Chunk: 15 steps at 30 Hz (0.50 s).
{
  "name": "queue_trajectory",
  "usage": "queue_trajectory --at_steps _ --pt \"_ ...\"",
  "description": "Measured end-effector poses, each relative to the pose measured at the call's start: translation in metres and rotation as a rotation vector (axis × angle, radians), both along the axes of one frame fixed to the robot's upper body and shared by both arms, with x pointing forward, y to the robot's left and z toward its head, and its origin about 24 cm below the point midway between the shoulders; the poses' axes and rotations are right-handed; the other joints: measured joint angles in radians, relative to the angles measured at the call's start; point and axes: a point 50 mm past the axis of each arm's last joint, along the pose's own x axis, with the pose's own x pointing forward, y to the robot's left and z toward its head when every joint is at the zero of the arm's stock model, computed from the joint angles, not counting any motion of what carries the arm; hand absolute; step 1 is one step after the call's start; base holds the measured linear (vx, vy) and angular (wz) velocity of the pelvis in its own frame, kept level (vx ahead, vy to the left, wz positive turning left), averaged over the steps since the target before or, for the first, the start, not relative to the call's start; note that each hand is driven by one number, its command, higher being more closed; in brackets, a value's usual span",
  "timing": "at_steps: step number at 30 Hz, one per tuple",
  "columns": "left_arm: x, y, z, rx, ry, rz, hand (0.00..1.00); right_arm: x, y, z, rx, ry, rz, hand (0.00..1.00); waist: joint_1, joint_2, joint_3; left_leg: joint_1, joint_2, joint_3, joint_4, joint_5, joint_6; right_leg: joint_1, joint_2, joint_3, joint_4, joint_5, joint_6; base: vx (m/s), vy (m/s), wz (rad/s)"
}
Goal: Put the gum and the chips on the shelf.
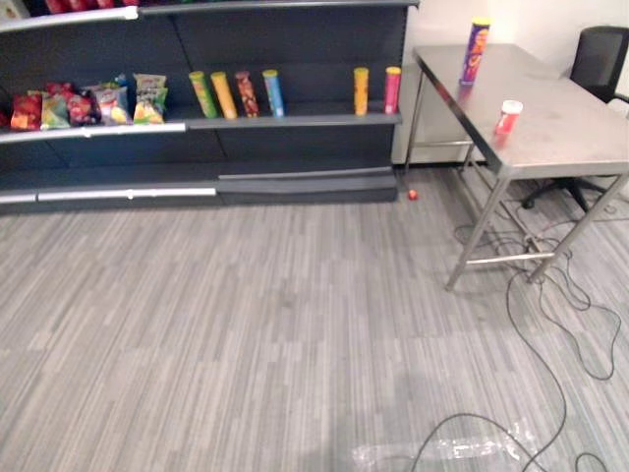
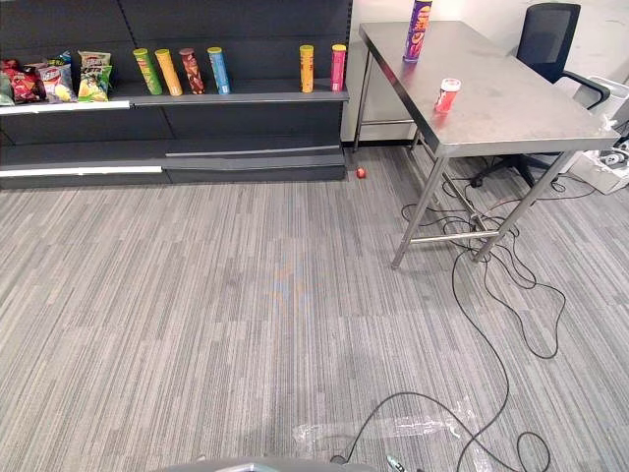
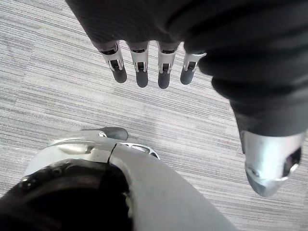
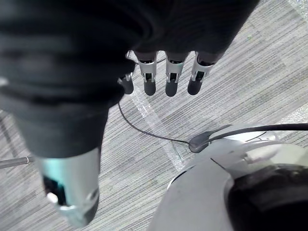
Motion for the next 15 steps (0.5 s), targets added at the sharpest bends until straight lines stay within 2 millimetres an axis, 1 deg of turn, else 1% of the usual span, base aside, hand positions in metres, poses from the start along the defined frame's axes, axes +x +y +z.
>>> queue_trajectory --at_steps 3,15 --pt "0.0013 0.0001 0.0001 -0.002 -0.004 -0.001 0.0 0.0039 0.0002 0.0002 0.002 -0.012 -0.015 0.0 -0.001 0.0 0.005 0.002 0.0 0.007 -0.009 0.0 -0.001 -0.001 0.002 0.0 -0.004 0.0 0.0 -0.02 -0.023 -0.02" --pt "0.0016 -0.0003 0.0 -0.002 -0.003 -0.006 0.0 0.0062 0.0002 0.0004 0.002 -0.019 -0.022 0.0 0.001 0.0 0.007 0.007 0.004 0.026 -0.012 0.003 -0.003 0.0 0.005 0.0 -0.011 0.0 0.0 -0.03 -0.042 -0.03"
